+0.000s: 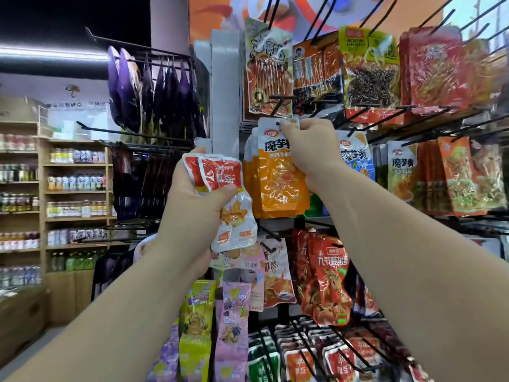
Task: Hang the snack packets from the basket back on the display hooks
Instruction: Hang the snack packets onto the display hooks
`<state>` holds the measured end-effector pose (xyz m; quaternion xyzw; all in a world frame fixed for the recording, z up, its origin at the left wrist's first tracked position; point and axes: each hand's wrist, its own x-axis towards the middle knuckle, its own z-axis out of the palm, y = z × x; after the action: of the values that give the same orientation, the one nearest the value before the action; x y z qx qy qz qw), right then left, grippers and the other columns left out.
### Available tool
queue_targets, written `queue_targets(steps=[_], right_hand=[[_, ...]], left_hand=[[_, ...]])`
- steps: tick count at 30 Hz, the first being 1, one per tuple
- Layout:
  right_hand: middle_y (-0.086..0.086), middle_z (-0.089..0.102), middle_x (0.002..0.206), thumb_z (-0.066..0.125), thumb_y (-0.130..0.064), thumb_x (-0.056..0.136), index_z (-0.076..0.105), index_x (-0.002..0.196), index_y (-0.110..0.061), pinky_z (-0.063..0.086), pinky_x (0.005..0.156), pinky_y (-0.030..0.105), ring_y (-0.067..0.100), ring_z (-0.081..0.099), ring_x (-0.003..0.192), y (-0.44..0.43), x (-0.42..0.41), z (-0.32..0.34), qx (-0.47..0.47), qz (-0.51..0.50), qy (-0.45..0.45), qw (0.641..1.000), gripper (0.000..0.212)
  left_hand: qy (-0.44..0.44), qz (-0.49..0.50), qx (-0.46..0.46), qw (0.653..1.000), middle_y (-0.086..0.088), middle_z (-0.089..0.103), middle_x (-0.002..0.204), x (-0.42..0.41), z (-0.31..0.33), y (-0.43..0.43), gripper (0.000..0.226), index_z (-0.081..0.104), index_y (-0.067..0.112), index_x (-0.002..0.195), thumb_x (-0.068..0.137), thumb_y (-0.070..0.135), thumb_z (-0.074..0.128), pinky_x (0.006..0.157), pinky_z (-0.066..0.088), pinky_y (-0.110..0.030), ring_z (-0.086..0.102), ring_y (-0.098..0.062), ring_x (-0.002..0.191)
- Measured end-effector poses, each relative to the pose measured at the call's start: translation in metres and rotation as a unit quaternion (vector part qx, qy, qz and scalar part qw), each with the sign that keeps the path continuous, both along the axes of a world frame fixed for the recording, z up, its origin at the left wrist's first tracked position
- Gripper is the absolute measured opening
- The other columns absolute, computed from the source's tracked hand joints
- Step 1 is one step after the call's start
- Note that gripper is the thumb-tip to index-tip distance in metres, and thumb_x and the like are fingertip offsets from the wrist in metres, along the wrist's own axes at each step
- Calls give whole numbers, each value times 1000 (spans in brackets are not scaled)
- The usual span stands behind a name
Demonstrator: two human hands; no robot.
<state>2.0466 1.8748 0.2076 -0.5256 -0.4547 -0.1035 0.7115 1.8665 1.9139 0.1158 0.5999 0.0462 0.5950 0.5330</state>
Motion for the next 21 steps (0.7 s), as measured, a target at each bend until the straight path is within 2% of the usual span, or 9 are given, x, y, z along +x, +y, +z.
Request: queue_targets(steps=[3,6,8,12,15,17,19,20,21], right_hand=[[3,42,56,63,-34,98,65,75,-1,36,55,40,24,37,57,-2,-3,0,-5,-17,-10,1000,40],[-4,28,50,65,-25,92,44,58,-20,31,58,39,23,28,56,-6,-7,2,-16,8,26,999,40],[-4,24,51,64,-21,88,34,56,-23,29,58,39,22,25,56,-8,-9,6,-27,12,49,998,45],[-2,53,68,69,-23,89,53,73,-20,46,49,24,14,51,57,-15,-7,15,-57,21,70,996,23],[15,61,84,69,-29,88,63,88,-11,46,65,37,29,63,76,-12,-5,18,-91,22,83,992,18],[23,60,80,65,-28,91,71,94,-2,41,62,38,41,65,77,-5,-3,17,-116,-25,38,992,27],[9,49,62,62,-26,94,61,70,-6,34,58,30,25,47,57,-1,-2,8,-105,-94,-24,990,31],[2,46,61,61,-26,96,54,68,-11,31,56,28,19,42,56,0,-3,2,-83,-130,-54,987,32],[0,49,68,60,-27,98,55,78,-13,32,57,30,17,44,61,0,-5,-6,-56,-165,-85,981,24]], left_hand=[[2,-3,7,1000,0,73,114,3,5,-3,57,50,43,134,100,-1,63,65,64,-36,78,-17,91],[7,-3,9,1000,1,71,121,4,8,-6,65,46,43,145,99,0,64,73,66,-41,77,-18,98],[9,-1,10,1000,0,71,122,5,8,-7,65,46,43,144,99,1,65,74,66,-44,77,-20,99],[12,0,10,1000,0,72,119,4,6,-8,64,44,40,146,99,2,65,72,66,-44,77,-21,98],[14,3,14,1000,-1,72,120,4,5,-7,63,45,40,146,100,2,64,71,66,-42,77,-20,99],[14,-1,14,1000,-2,71,122,4,5,-6,63,45,39,146,100,1,64,71,66,-43,77,-21,98],[13,-3,11,1000,-2,72,120,4,4,-5,63,46,39,147,100,0,63,70,66,-42,78,-20,97],[12,-2,11,1000,-1,72,118,4,3,-4,63,46,38,147,100,0,63,69,65,-41,78,-19,95],[12,-1,11,1000,-1,73,116,4,3,-4,62,46,38,145,100,0,63,68,65,-39,78,-18,94]])
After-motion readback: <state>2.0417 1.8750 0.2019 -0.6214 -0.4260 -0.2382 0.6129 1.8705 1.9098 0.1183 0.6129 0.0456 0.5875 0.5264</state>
